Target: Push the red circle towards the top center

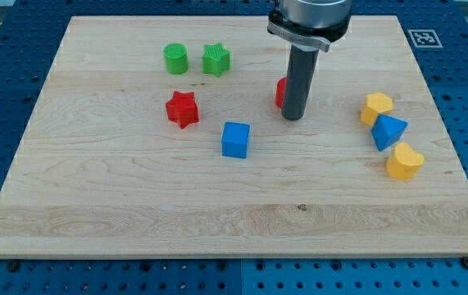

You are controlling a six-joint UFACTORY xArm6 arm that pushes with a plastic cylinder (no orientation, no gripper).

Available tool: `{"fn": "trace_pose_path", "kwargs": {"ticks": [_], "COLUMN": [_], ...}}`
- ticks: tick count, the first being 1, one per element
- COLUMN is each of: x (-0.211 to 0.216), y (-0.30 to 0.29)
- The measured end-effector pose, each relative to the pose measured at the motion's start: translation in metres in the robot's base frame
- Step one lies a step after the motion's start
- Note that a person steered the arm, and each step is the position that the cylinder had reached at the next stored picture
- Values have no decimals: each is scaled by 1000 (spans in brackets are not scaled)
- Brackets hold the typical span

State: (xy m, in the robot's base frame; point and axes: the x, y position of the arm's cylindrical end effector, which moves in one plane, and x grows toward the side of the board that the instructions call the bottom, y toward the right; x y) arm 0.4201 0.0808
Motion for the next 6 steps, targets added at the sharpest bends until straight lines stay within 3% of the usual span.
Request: {"fn": "trace_pose_path", "kwargs": {"ticks": [3,6], "x": [-63,-57], "y": [0,0]}}
